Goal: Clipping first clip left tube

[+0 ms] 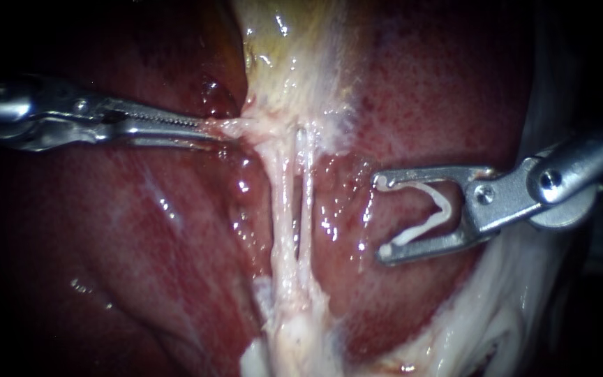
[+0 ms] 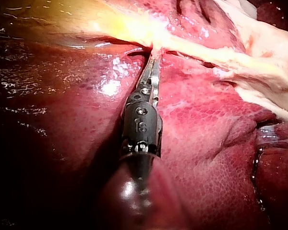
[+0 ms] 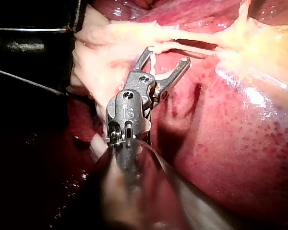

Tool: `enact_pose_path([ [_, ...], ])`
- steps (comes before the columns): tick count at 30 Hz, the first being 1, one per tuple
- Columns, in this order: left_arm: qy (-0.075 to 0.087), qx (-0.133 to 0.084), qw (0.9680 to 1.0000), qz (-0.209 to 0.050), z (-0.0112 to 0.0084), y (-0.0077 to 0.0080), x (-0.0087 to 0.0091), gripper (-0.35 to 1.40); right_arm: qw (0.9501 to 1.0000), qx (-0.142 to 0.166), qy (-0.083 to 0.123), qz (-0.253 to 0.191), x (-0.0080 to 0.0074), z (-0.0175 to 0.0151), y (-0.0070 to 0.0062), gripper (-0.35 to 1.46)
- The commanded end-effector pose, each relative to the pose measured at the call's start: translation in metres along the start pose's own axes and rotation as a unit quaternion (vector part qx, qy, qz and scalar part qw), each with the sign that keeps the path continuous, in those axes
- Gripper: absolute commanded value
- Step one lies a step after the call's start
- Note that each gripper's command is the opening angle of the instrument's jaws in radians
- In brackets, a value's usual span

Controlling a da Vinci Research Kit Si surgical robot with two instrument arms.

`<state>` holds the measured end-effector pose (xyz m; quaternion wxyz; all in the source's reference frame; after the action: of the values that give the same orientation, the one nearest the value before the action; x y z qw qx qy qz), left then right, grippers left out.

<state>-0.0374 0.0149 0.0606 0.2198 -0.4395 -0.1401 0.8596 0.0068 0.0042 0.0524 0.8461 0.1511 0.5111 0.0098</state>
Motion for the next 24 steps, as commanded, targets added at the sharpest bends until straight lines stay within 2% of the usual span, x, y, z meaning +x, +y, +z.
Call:
enact_pose_path([
  [1,0.000,-0.001,1.0000,0.000,-0.0003,0.0000,0.0002,-0.35,1.0000,0.000,0.000,0.000,0.0000,0.0000,0.0000,0.50],
  [5,0.000,-0.004,1.0000,-0.005,-0.0027,-0.0005,0.0017,-0.35,1.0000,0.000,0.000,0.000,0.0000,0.0000,0.0000,0.50],
  [10,0.025,0.010,0.9996,-0.012,-0.0074,-0.0012,0.0048,-0.35,1.0000,0.000,0.000,0.000,0.0000,0.0000,0.0000,0.50],
  [12,0.028,0.016,0.9994,-0.010,-0.0087,-0.0012,0.0056,-0.35,1.0000,0.000,0.000,-0.003,0.0000,0.0000,0.0000,0.50],
  [18,0.029,0.019,0.9993,-0.010,-0.0091,-0.0009,0.0057,-0.35,0.9996,0.006,0.003,0.028,0.0001,0.0012,-0.0003,0.50],
  [21,0.029,0.020,0.9993,-0.010,-0.0090,-0.0009,0.0057,-0.35,0.9981,0.014,0.007,0.060,0.0000,0.0034,-0.0008,0.49],
  [24,0.029,0.020,0.9993,-0.010,-0.0090,-0.0009,0.0057,-0.35,0.9946,0.022,0.016,0.100,-0.0003,0.0061,-0.0015,0.49],
])
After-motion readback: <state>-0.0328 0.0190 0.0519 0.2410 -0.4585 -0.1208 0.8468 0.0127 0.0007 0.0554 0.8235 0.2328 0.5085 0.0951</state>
